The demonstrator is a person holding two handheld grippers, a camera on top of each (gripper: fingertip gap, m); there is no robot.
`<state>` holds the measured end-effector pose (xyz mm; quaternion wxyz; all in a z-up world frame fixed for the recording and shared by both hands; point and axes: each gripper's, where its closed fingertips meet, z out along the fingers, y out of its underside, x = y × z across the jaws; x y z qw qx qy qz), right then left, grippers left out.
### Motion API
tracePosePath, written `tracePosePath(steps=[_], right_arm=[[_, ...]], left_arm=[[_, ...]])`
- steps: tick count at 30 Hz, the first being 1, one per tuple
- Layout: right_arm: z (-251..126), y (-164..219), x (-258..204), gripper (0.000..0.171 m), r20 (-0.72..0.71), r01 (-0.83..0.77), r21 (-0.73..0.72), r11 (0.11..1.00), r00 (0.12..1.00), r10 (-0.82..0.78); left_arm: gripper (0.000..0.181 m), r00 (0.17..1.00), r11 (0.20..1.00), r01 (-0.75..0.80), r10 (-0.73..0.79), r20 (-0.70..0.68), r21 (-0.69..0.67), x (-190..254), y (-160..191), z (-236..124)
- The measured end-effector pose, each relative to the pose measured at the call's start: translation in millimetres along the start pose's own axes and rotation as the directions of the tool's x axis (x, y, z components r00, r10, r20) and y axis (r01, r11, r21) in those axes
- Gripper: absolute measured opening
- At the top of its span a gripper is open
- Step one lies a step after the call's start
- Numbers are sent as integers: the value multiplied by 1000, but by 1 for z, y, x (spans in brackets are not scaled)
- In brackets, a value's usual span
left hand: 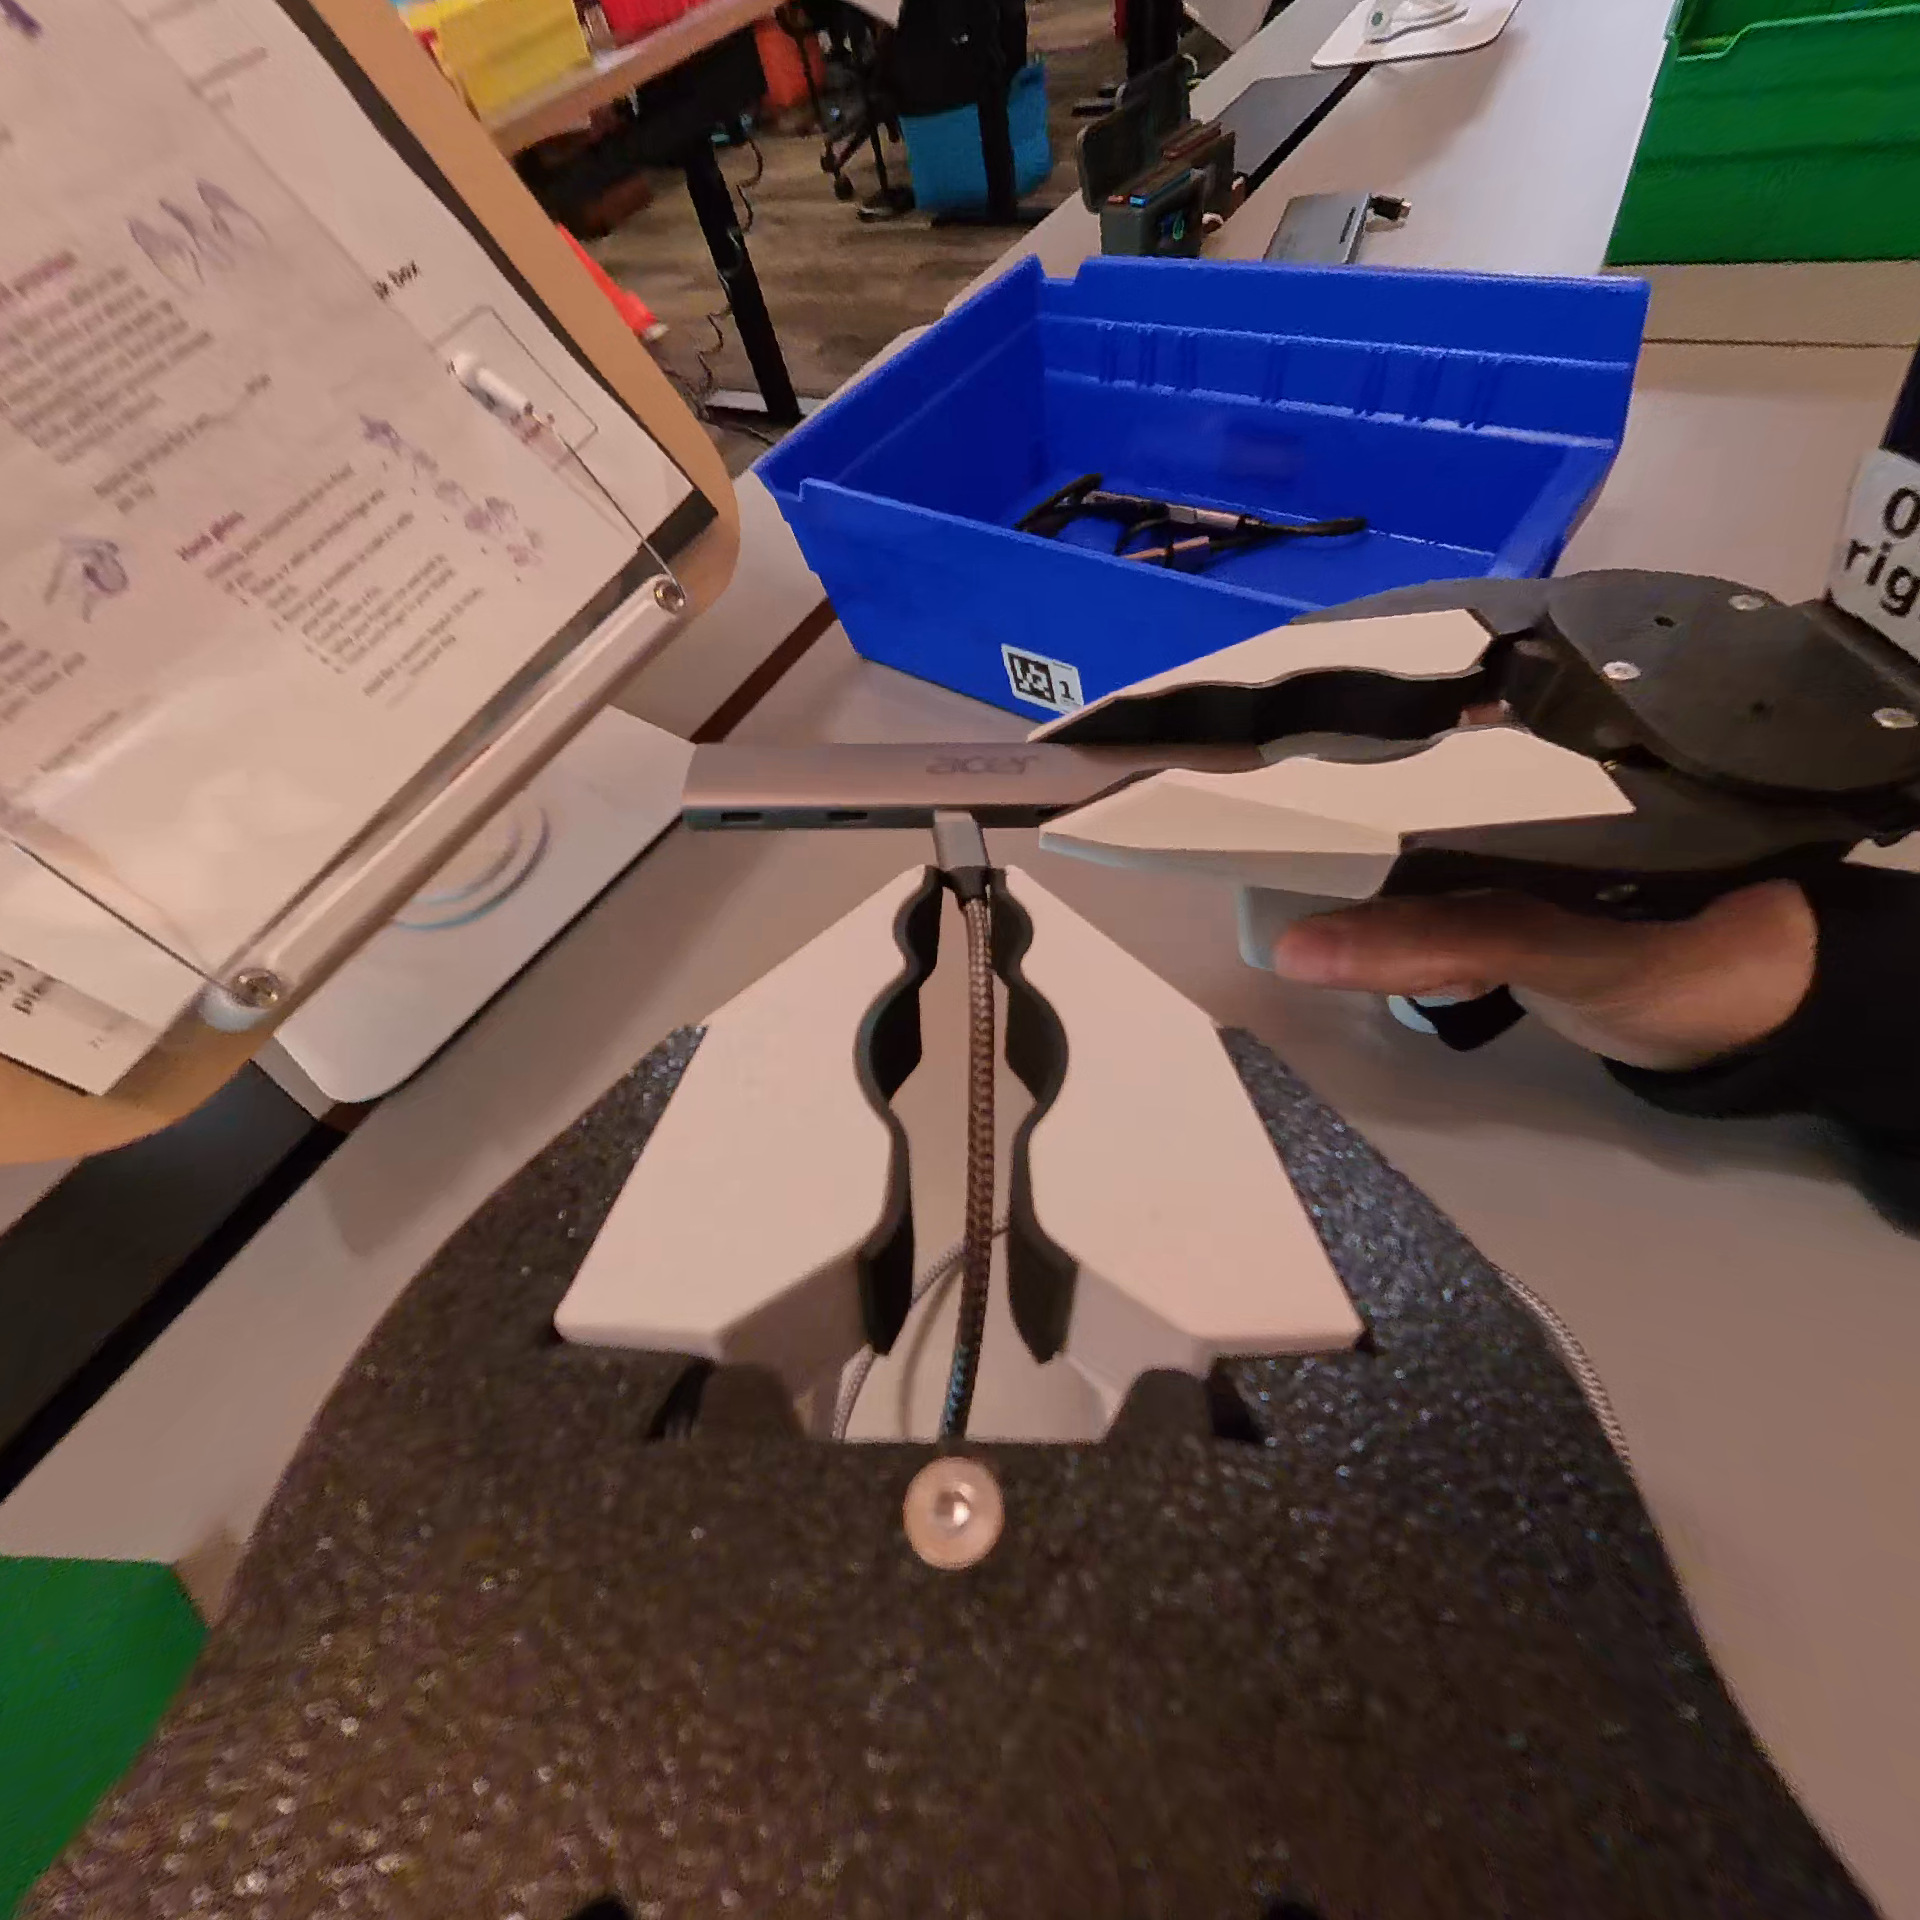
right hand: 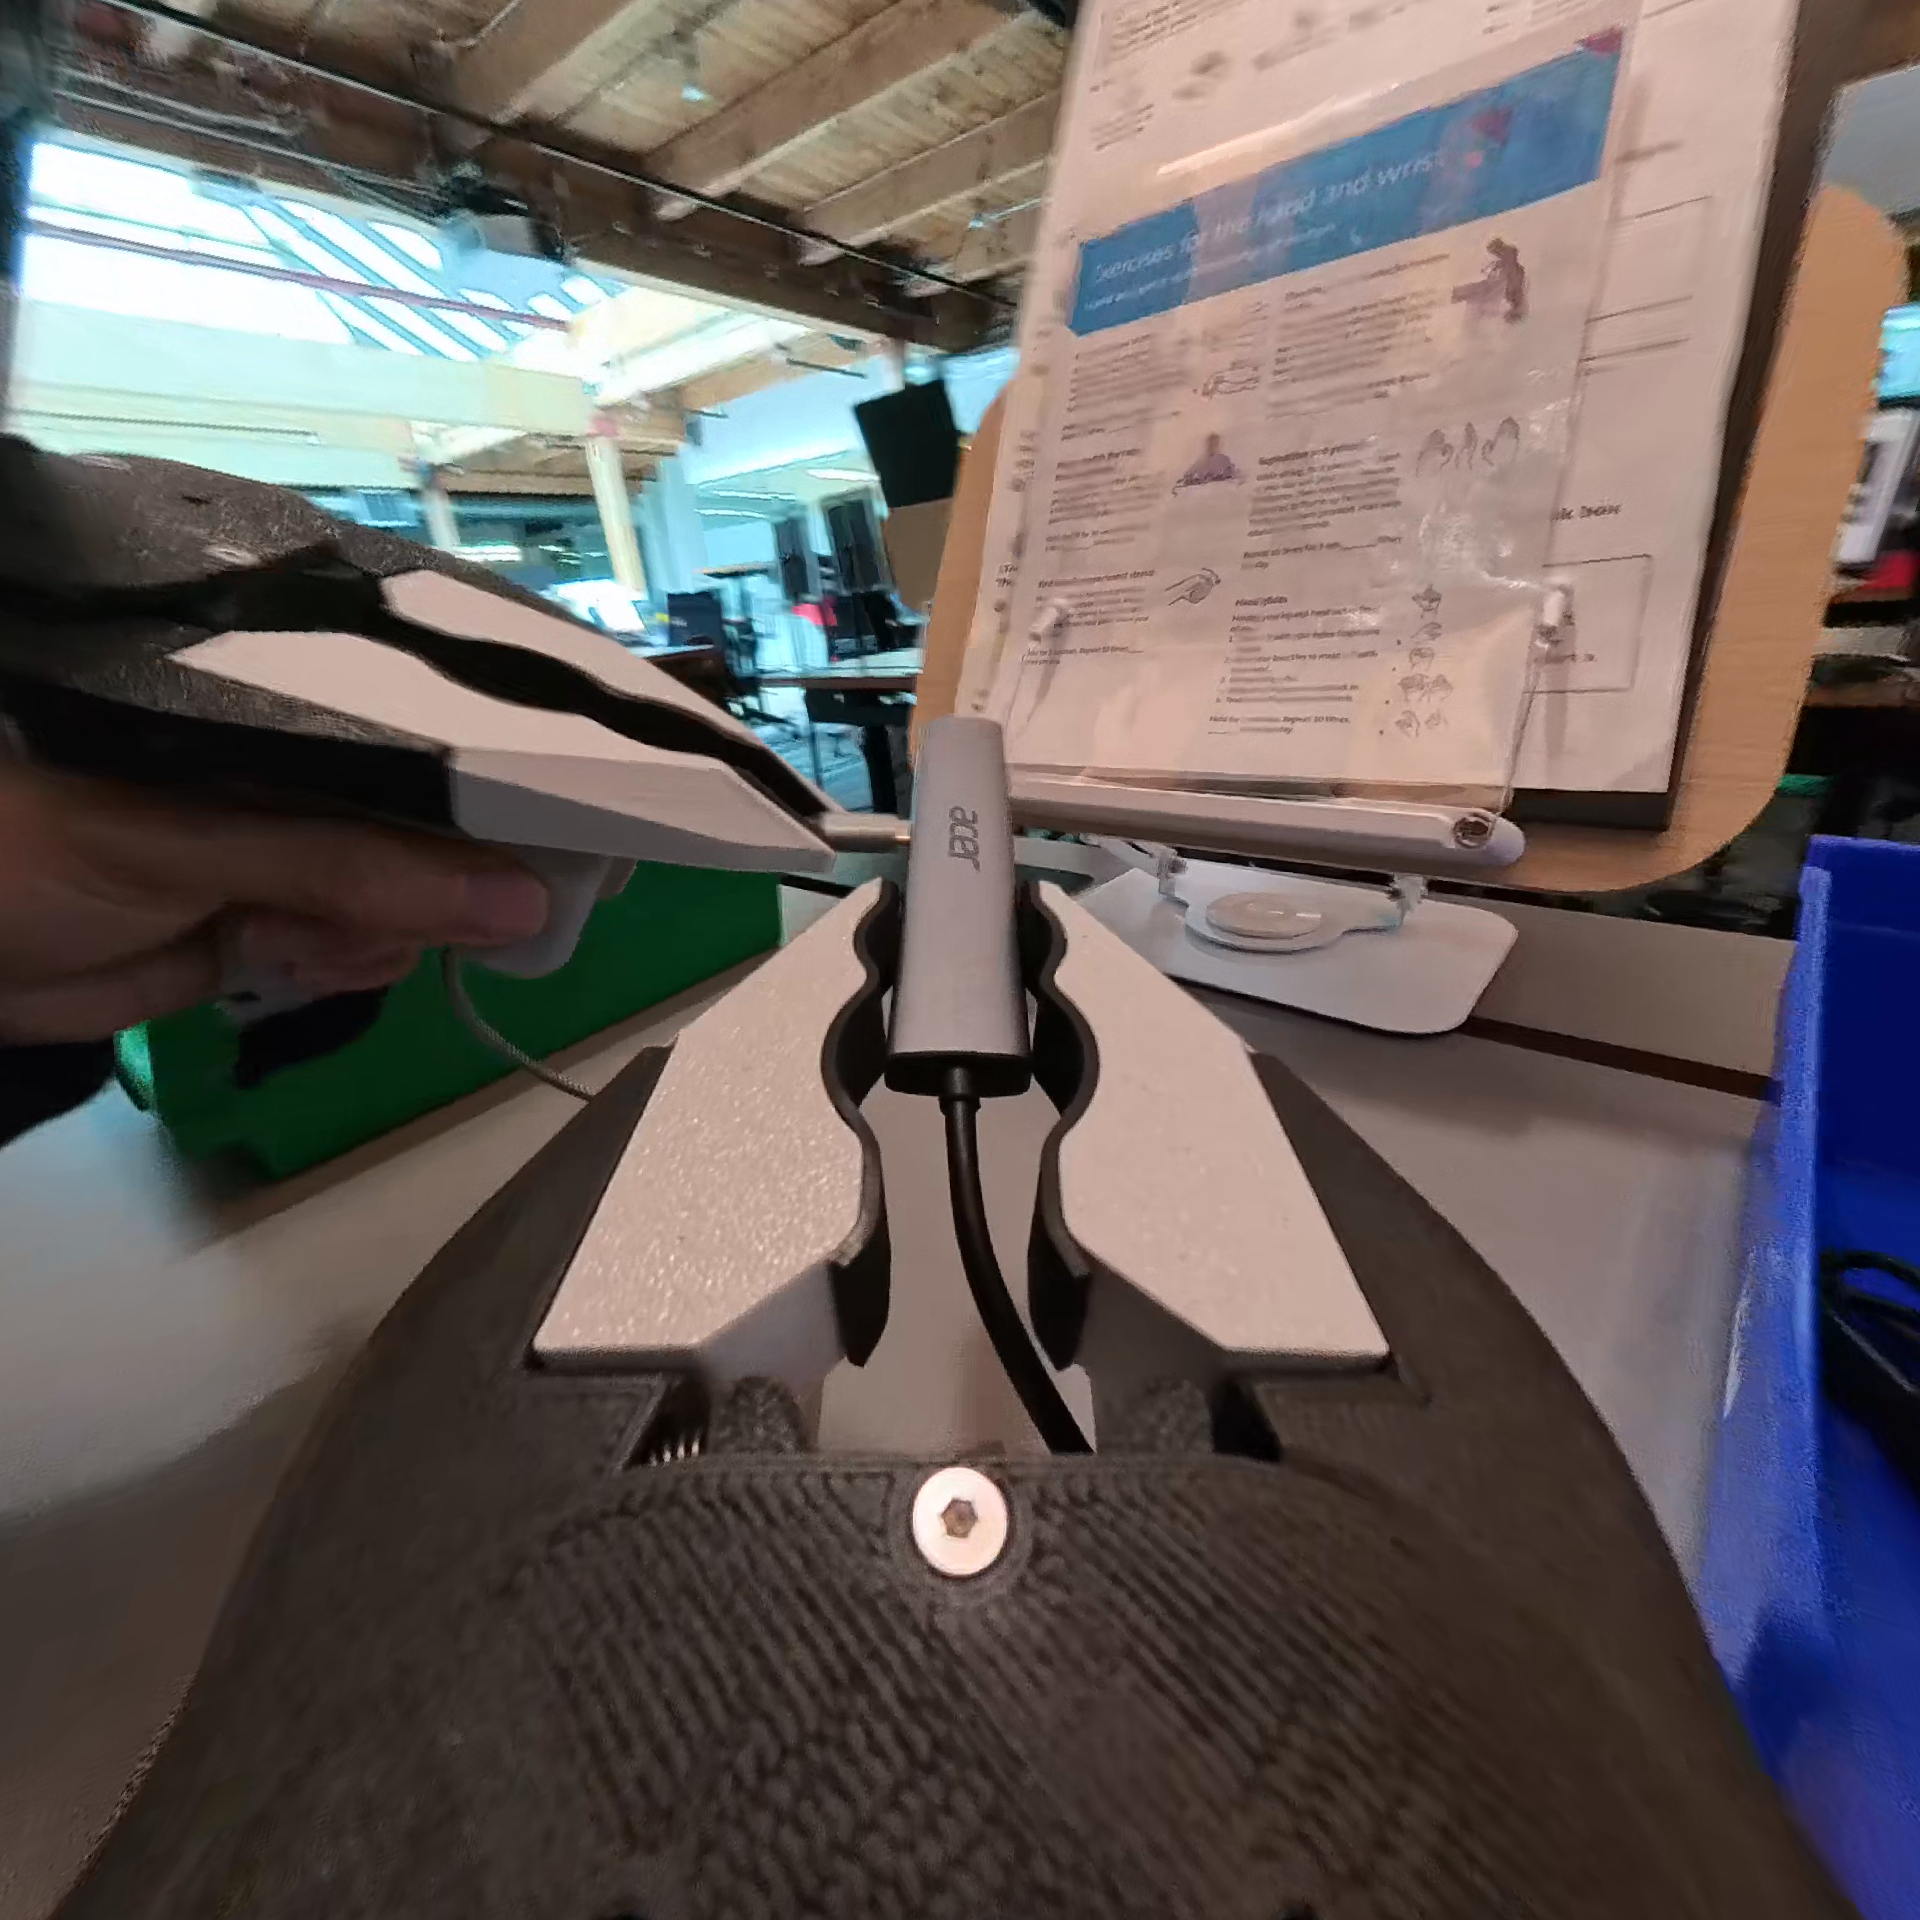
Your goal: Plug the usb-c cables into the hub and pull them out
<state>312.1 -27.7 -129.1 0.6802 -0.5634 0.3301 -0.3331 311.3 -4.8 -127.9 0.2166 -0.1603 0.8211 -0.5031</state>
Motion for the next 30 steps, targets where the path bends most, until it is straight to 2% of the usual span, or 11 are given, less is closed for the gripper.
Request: tracePosePath(steps=[5, 8, 12, 14, 18, 20, 23, 27, 28, 30], right_arm=[[-2, -5, 2, 22, -4, 16, 27, 1000, 1000, -16], [-1, -2, -1, 23, 3, 109, -18, 994, 994, -109], [2, 7, -20, 18, 73, 136, -60, 989, 989, -131], [5, 7, -19, 18, 27, 183, -57, 982, 983, -181], [2, -7, -13, 10, 1, 97, 46, 994, 995, -97], [-1, -11, -11, 9, -2, 85, 62, 994, 996, -85], [-3, -11, -2, 9, -63, 203, 38, 978, 978, -201], [-2, -8, -9, 9, -41, 327, 26, 945, 945, -326], [-2, -9, -15, 9, -17, 347, 35, 937, 938, -347], [-2, -12, -22, 9, 4, 378, 60, 924, 925, -379]], left_arm=[[7, 996, 998, -61, 59, 66, 26, 1, -6, 1], [7, 995, 996, -79, 77, 69, 30, 1, -8, -1], [7, 998, 991, -57, 54, 21, 117, 6, -26, -11], [7, 994, 994, -105, 104, 42, 28, 4, -23, -15], [0, 984, 988, -149, 151, 92, -26, -3, -16, -17], [0, 993, 994, -113, 113, 40, 7, 2, -16, -16], [0, 996, 995, -82, 80, 30, 58, 0, -24, -22], [25, 968, 971, -237, 237, 79, 1, -19, -24, -53], [36, 964, 965, -257, 253, 76, 43, -22, -30, -66], [48, 980, 959, -189, 196, -15, 213, -15, -50, -98]])
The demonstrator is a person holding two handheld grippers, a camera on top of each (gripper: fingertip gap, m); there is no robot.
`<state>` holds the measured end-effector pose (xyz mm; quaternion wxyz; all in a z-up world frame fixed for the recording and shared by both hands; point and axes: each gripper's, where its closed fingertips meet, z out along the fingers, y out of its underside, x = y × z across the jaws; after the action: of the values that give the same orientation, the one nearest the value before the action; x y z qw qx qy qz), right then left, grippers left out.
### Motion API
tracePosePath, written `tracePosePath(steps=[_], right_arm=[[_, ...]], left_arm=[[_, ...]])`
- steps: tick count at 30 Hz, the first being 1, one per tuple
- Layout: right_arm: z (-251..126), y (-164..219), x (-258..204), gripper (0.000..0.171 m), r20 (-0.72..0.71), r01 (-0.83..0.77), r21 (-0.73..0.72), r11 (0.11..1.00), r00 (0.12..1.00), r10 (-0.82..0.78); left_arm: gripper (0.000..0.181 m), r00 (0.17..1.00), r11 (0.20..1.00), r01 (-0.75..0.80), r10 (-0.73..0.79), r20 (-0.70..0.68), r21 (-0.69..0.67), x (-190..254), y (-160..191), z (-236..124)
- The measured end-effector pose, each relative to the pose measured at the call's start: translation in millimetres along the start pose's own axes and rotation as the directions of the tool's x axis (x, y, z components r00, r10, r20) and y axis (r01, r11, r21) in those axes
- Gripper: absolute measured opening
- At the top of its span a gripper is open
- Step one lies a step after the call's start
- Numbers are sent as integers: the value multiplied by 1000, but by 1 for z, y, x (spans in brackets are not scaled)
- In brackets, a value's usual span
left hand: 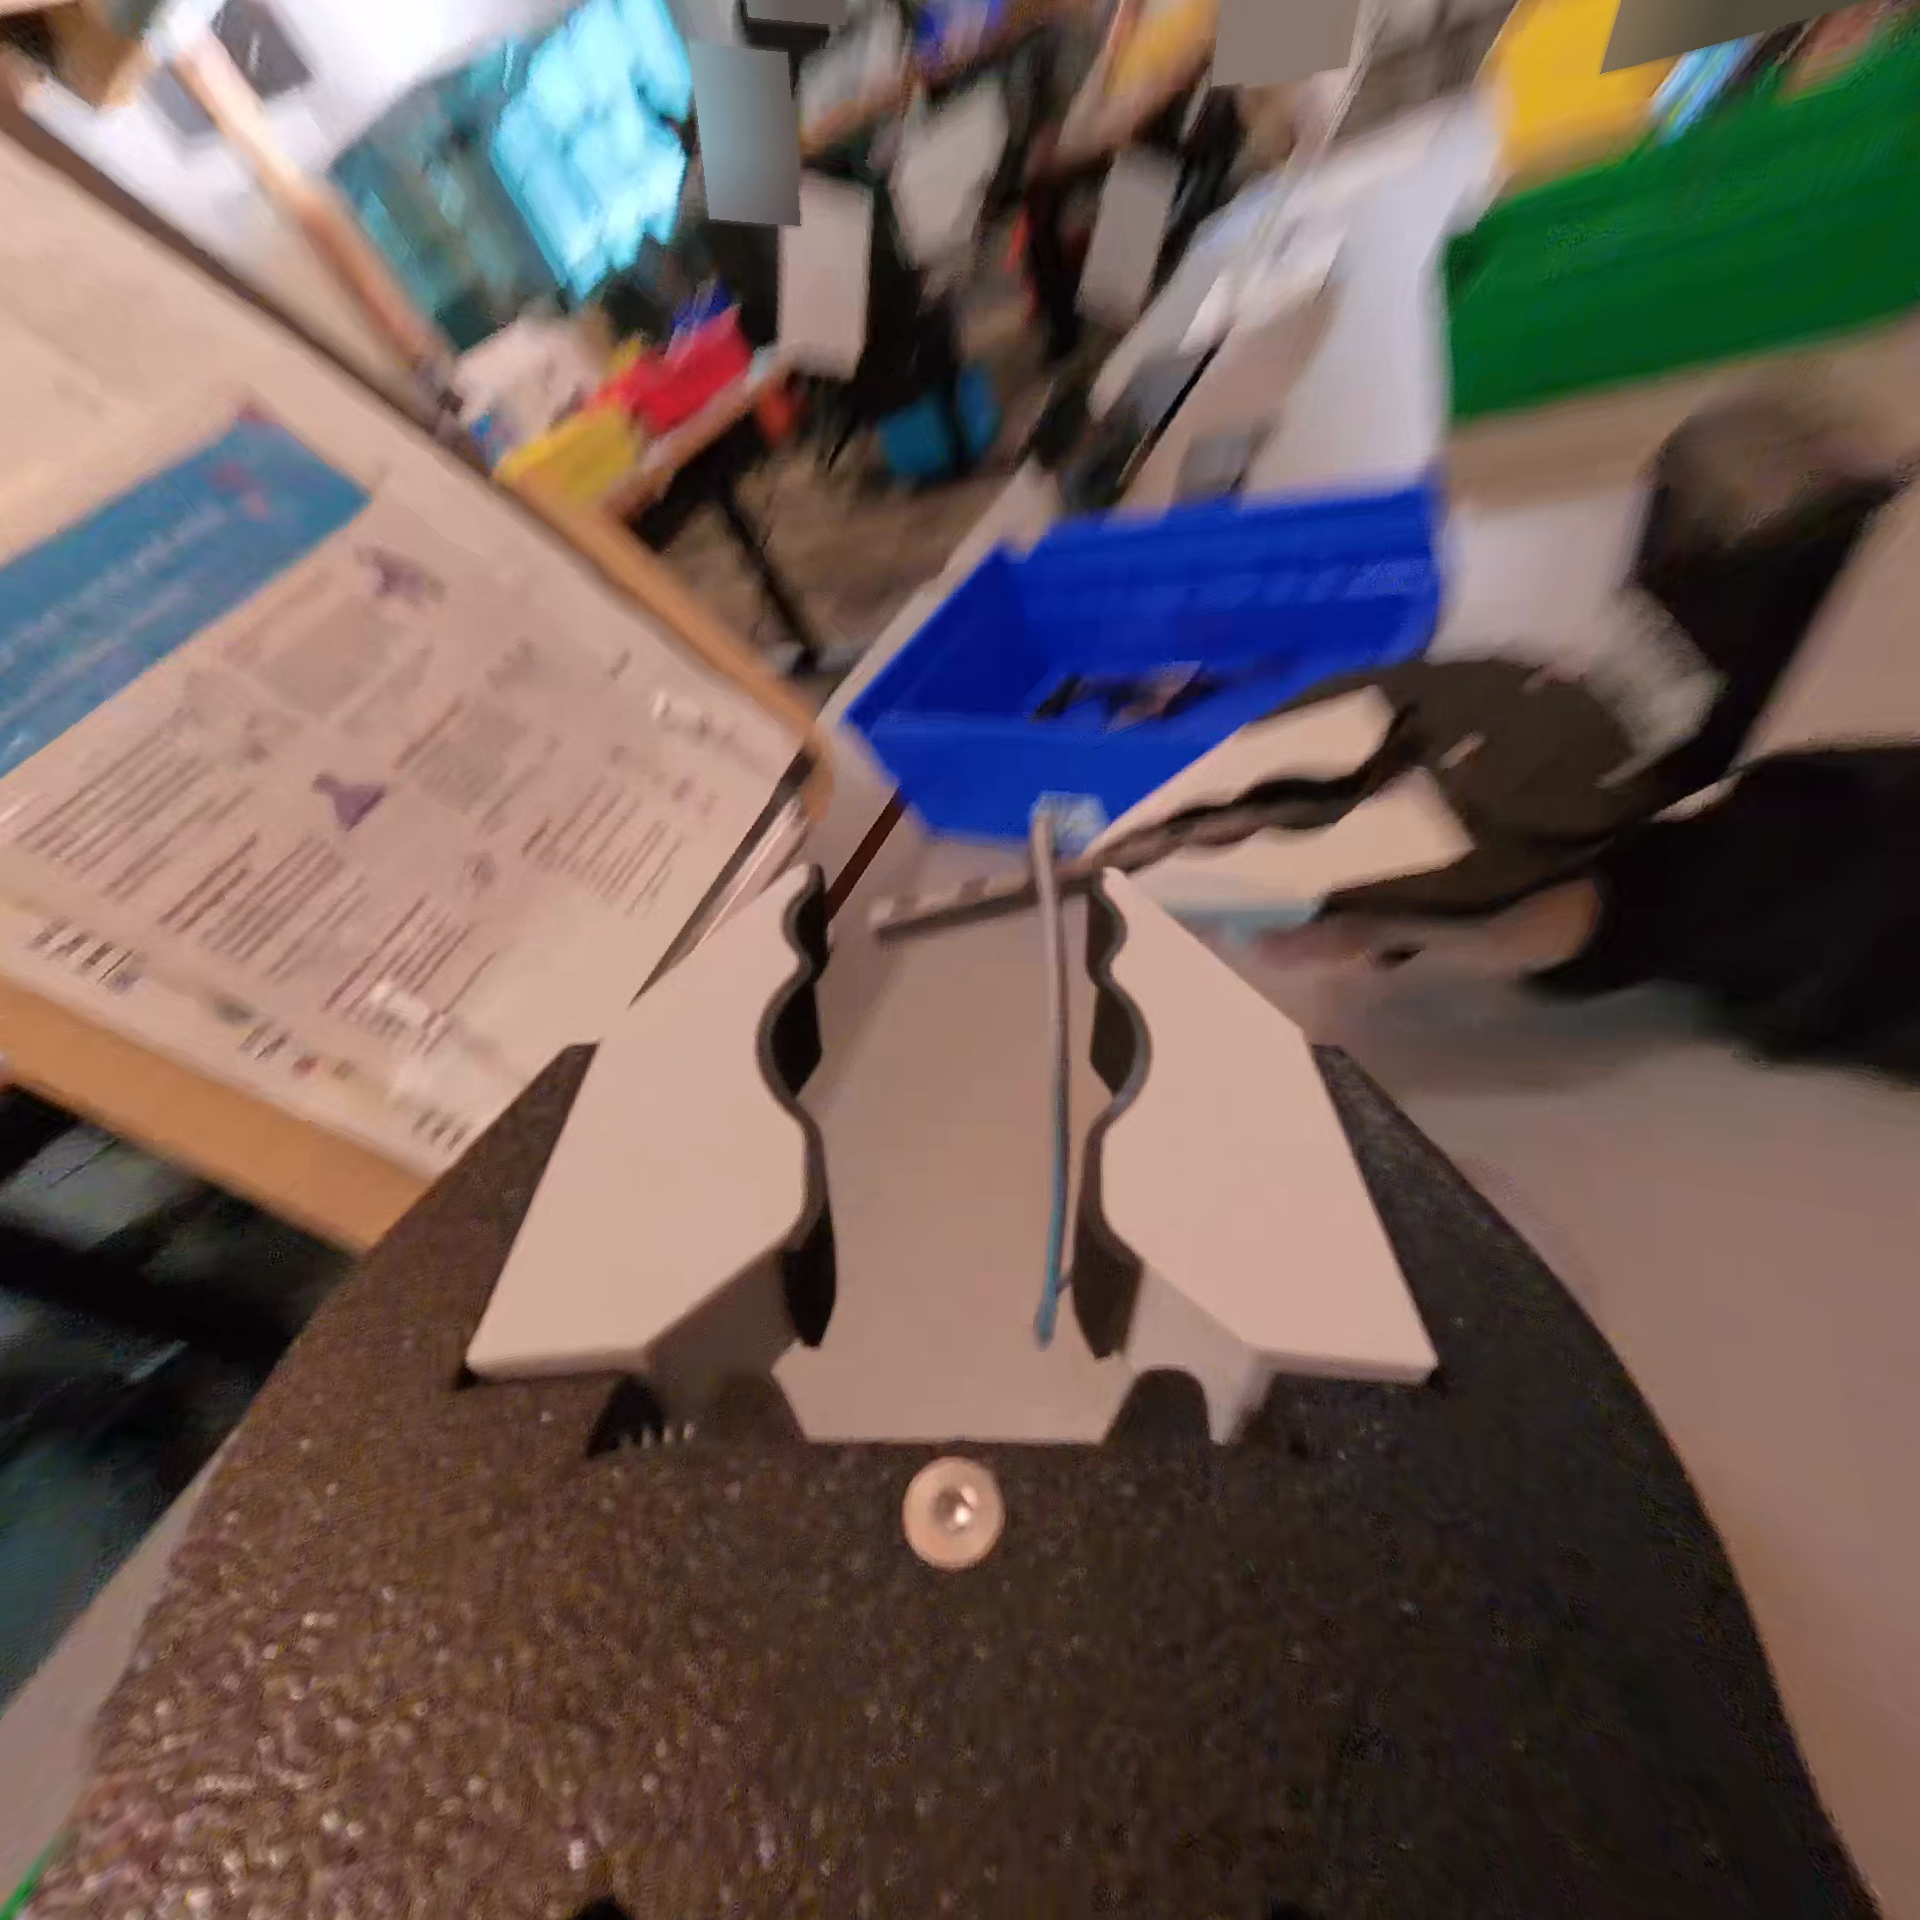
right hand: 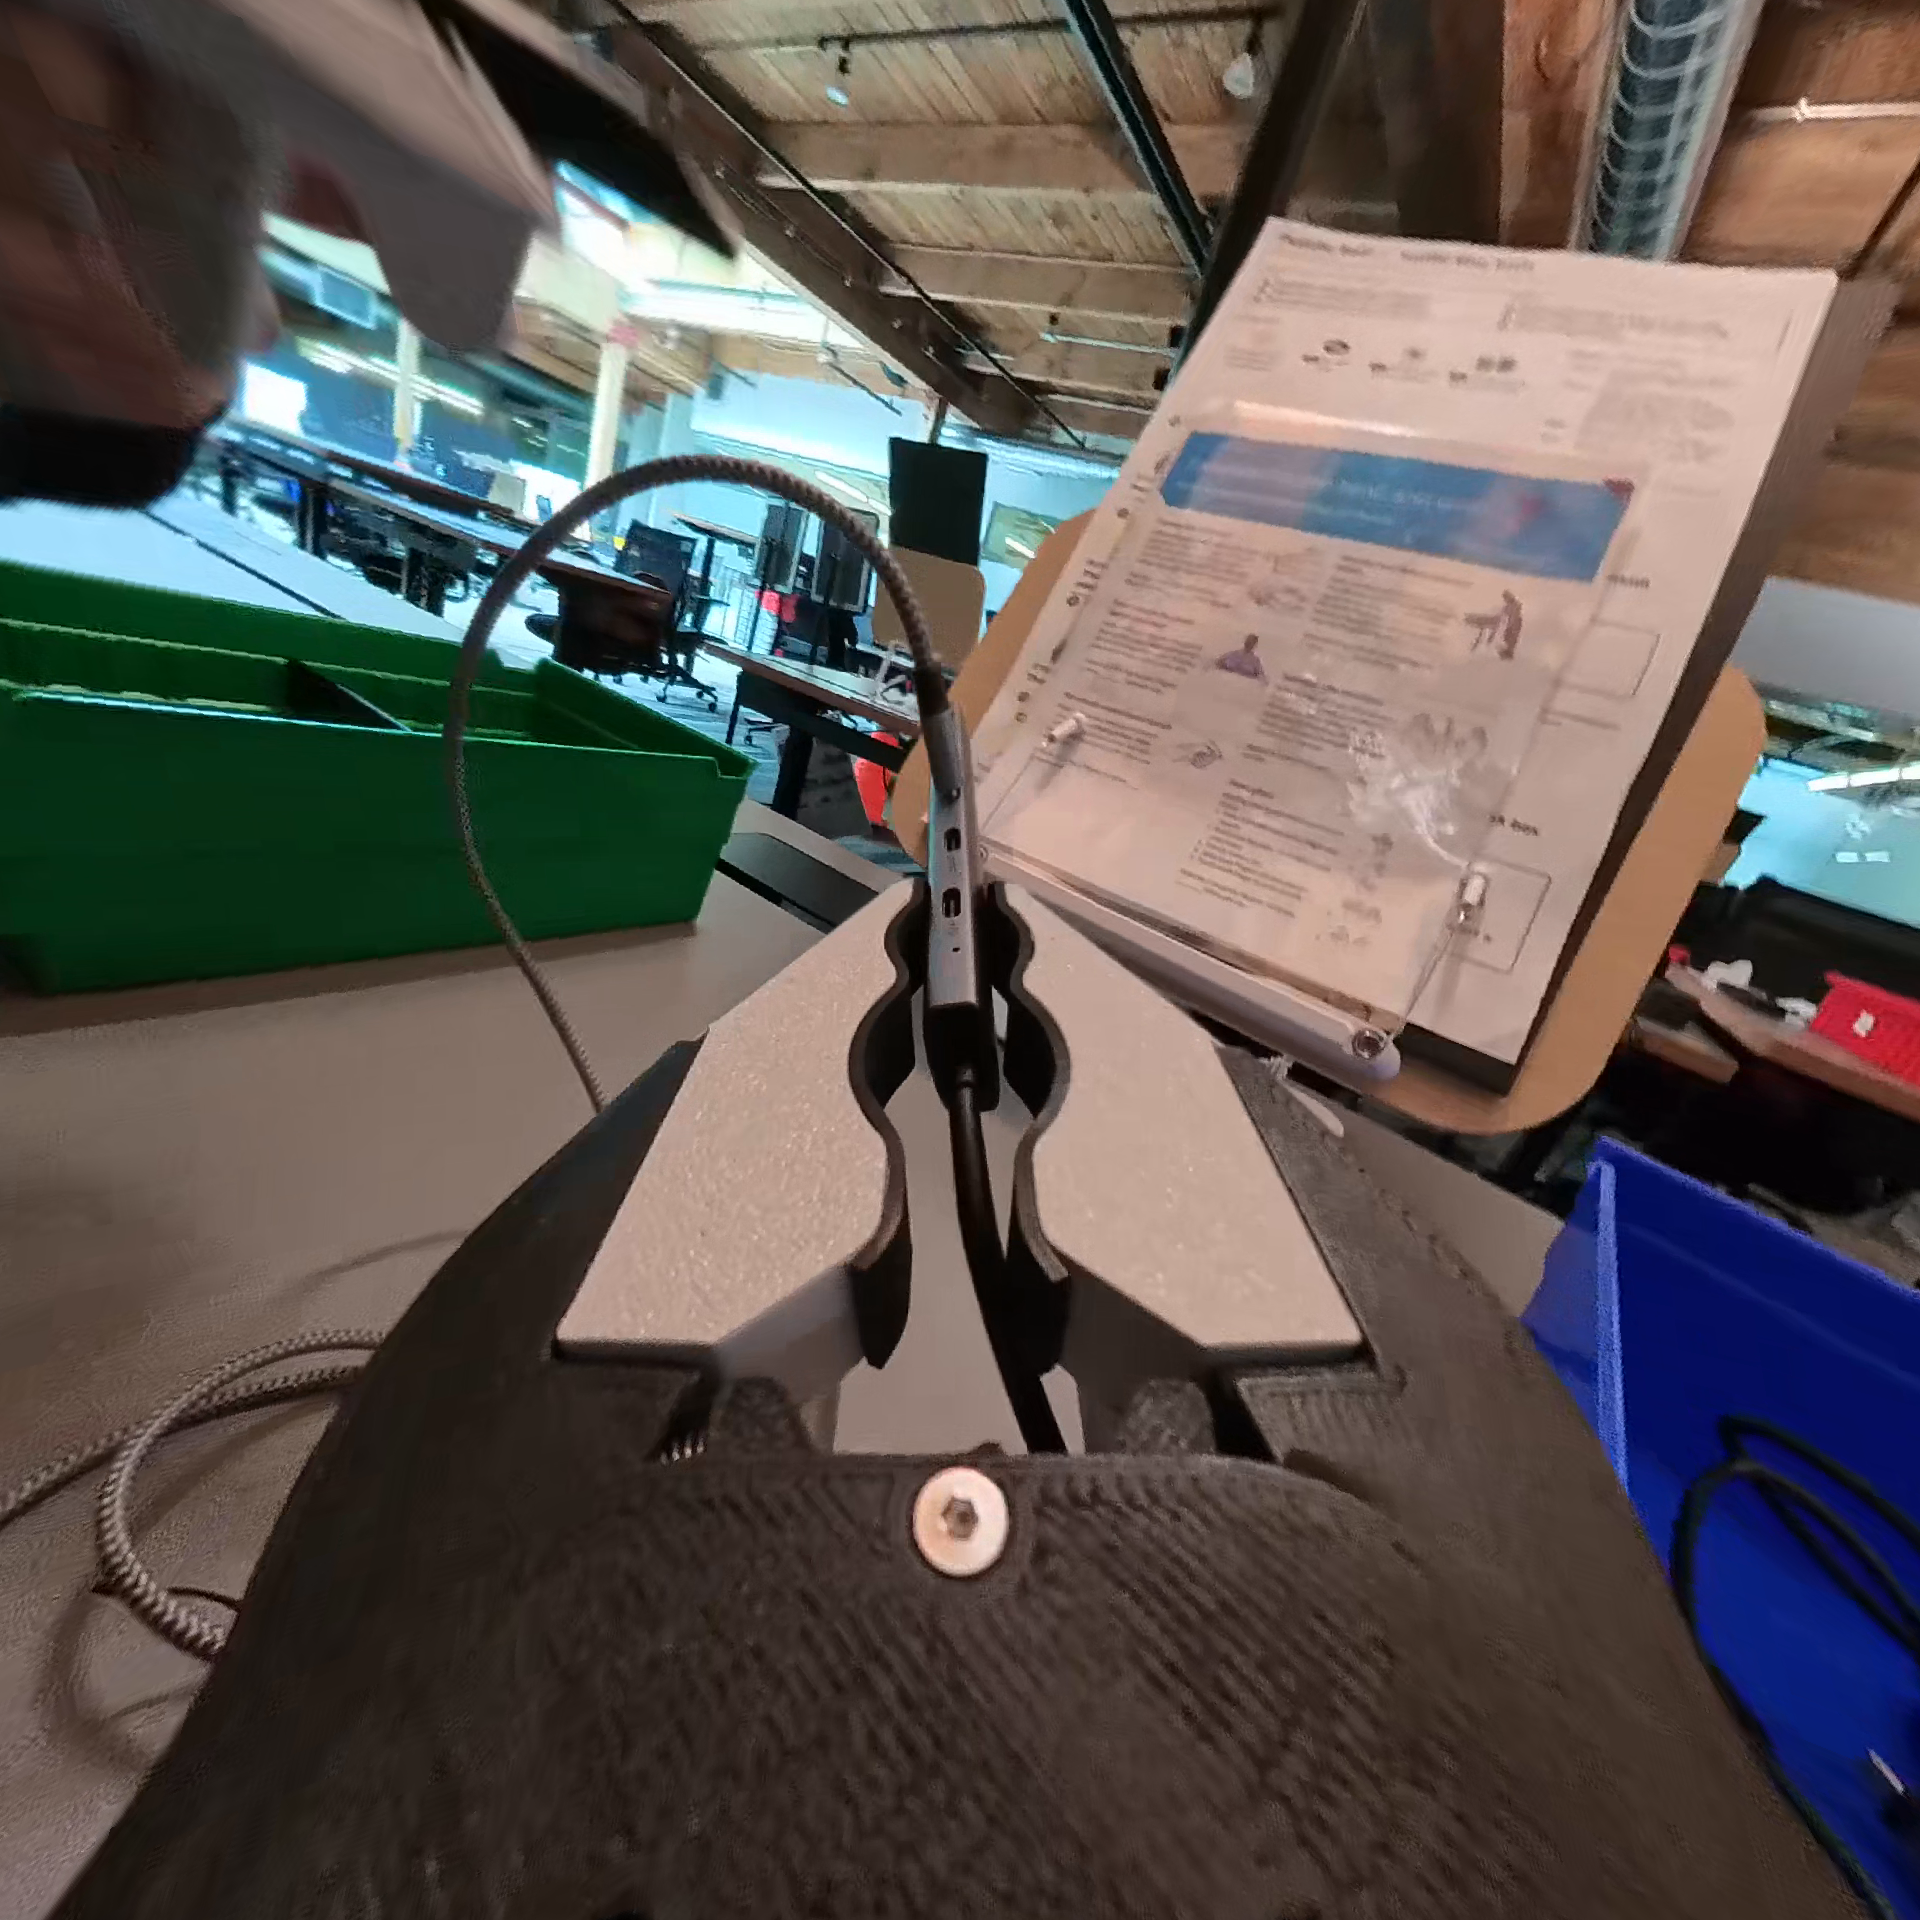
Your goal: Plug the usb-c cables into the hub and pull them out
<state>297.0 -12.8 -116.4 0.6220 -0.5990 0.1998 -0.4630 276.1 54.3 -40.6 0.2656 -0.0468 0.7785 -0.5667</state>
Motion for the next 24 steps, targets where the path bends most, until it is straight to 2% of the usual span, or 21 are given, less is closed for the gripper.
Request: tracePosePath(steps=[2, 3, 4, 5, 7, 9, 10, 12, 14, 16, 18, 20, 22, 24], right_arm=[[0, -2, -4, 9, 19, 21, 11, 1000, 1000, -21], [-1, -4, -6, 9, 29, 33, 25, 999, 999, -34], [-1, -7, -10, 9, 58, 46, 45, 998, 997, -49], [-2, -10, -16, 9, 93, 54, 65, 996, 994, -60], [-3, -15, -29, 9, 172, 30, 93, 995, 984, -46], [-4, -17, -45, 9, 280, -58, 92, 994, 959, 30], [-5, -18, -50, 9, 325, -120, 91, 989, 942, 85], [-7, -22, -59, 9, 414, -242, 81, 967, 891, 188], [-9, -25, -62, 9, 462, -312, 75, 947, 852, 245], [-12, -25, -65, 9, 499, -342, 55, 938, 823, 270], [-14, -27, -67, 11, 526, -368, 44, 929, 799, 292], [-15, -31, -69, 17, 570, -459, 12, 888, 733, 372], [-17, -38, -66, 35, 612, -607, -48, 794, 610, 503], [-17, -37, -63, 47, 625, -705, -147, 694, 477, 617]], left_arm=[[50, 989, 965, 126, -103, -109, 230, 0, -34, -33], [48, 982, 939, 176, -148, -116, 296, -8, -41, -46], [44, 982, 933, 188, -169, -88, 306, -19, -37, -51], [43, 989, 954, 149, -145, -37, 261, -26, -23, -49], [48, 999, 997, -7, 3, 49, 73, -32, 17, -34], [59, 993, 988, -114, 117, 14, -108, -22, 52, -14], [60, 991, 979, -135, 131, -36, -151, -12, 62, -6], [61, 982, 978, -144, 123, -144, -148, 9, 67, 8], [43, 958, 985, -139, 109, -265, -98, 32, 67, 13], [26, 948, 990, -106, 70, -312, -98, 37, 71, 15], [18, 922, 995, -99, 79, -378, -34, 42, 69, 8], [12, 895, 986, -155, 169, -414, 68, 48, 66, 1], [9, 875, 974, -191, 227, -429, 125, 51, 65, -2], [8, 857, 964, -219, 264, -443, 152, 54, 65, -4]])
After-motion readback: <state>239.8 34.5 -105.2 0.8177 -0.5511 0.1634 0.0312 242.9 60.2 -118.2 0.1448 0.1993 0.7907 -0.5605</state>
